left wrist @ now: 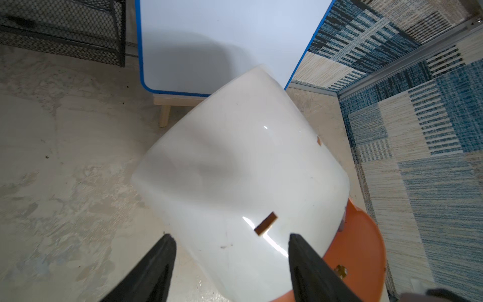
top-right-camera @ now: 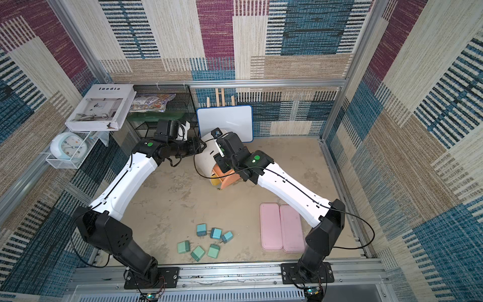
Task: Place the plugs into the drawer by color
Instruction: Place the plug in the drawer.
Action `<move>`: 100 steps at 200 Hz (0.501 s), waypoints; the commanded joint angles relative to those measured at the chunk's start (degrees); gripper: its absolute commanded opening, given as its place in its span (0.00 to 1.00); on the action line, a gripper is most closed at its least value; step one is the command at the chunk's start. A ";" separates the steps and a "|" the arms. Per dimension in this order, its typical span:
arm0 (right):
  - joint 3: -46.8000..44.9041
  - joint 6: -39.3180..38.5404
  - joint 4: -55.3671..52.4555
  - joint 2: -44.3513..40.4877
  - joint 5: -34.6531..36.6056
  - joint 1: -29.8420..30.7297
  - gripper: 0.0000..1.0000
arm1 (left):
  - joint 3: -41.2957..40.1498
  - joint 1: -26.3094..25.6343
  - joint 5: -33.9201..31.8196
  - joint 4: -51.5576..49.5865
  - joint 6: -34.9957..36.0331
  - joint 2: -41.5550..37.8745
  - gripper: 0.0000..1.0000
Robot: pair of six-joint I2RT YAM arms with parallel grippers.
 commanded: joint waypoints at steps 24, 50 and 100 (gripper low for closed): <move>0.14 -1.11 -1.92 0.97 -3.59 -3.88 0.27 | 3.14 -1.09 1.90 -2.12 0.40 3.40 0.72; 0.15 -1.25 -2.51 2.43 -4.86 -5.15 0.28 | 3.05 -1.18 1.32 -2.32 0.77 3.77 0.72; 0.38 -1.20 -2.84 5.46 -2.62 -6.48 0.29 | 3.67 -1.18 0.08 -3.32 1.83 4.39 0.72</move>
